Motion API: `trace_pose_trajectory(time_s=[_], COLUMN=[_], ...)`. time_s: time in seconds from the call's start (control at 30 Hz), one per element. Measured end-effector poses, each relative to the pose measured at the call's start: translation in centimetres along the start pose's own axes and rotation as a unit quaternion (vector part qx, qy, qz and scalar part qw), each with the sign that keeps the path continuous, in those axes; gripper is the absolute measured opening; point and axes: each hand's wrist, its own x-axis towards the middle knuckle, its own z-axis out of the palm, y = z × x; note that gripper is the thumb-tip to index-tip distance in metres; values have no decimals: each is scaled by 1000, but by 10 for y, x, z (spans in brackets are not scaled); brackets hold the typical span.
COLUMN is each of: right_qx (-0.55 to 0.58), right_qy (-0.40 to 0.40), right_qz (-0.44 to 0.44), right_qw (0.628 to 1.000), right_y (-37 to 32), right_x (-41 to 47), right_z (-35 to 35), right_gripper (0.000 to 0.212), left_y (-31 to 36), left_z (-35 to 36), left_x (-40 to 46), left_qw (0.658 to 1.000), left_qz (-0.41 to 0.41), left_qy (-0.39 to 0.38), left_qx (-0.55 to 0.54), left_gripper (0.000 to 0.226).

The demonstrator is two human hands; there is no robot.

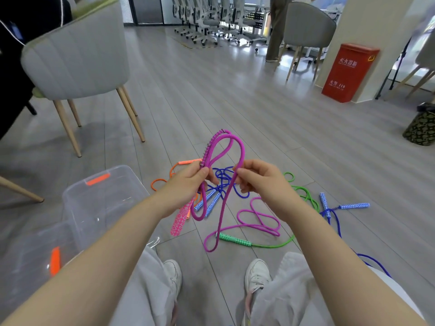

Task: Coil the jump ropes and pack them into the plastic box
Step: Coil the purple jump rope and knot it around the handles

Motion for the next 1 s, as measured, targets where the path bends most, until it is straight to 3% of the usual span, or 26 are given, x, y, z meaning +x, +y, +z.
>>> trace_pose_trajectory(time_s=[0.2,0.33,0.47,0.57,0.63,0.73,0.8,0.9,1.0], right_qx=[114,110,125,148,110,42,-3,-117,-258], right_qy=[1,24,48,114,106,-39,-109,-117,-112], right_qz=[-27,-42,-34,11,60,106,106,91,98], right_qw=[993,993,990,982,986,993,988,982,955], right_y=[-11,-8,-5,4,14,26,29,31,31], right_x=[-5,-5,-5,-1,1,-1,-3,0,3], right_z=[4,6,10,17,23,29,28,16,-9], right_gripper=[13,11,8,14,18,21,33,40,27], left_y=[8,7,3,-1,2,10,14,12,4], left_z=[17,23,23,21,20,15,9,-3,-18], left_x=[-5,-6,-3,2,4,1,1,8,16], left_qw=[996,993,994,992,978,939,929,923,934], left_qz=[20,25,20,8,5,-5,-10,-11,-33], left_qy=[-61,-90,-96,-69,-71,-89,-68,-3,76], left_qx=[-54,-69,-43,-105,-194,-331,-363,-385,-347], left_gripper=[24,23,23,23,21,20,21,20,22])
